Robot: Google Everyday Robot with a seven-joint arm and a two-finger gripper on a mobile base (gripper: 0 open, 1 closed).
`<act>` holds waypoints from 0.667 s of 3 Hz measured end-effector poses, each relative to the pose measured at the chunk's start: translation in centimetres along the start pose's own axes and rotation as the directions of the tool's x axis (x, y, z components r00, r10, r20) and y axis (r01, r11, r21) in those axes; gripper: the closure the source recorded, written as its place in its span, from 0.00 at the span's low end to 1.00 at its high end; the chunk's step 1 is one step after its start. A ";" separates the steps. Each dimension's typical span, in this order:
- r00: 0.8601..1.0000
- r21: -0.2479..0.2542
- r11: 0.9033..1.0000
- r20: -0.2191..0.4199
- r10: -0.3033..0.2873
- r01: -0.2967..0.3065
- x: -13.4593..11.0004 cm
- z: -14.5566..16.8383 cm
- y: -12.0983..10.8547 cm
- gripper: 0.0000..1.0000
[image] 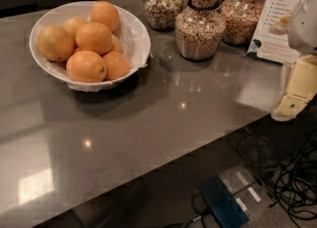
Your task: Pick orange from white bowl
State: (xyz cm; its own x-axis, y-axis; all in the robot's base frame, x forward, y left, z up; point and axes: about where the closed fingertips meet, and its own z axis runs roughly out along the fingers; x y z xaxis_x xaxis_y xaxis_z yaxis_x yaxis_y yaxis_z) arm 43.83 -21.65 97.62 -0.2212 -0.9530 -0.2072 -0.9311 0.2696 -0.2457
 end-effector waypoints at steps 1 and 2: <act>1.000 0.005 1.000 0.014 -0.004 0.004 -0.6 0.1 -0.2 0.00; 0.984 0.018 0.991 0.116 -0.134 0.132 -7.5 2.0 -1.6 0.00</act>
Offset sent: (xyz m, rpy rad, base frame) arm 0.0634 0.1184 -0.0077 0.1114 -0.0804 0.2635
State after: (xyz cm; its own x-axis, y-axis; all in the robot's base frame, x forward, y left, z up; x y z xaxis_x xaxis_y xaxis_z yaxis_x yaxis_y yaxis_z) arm 47.55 -14.63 97.63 -0.0597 -0.9578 -0.2810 -0.9470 0.1434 -0.2876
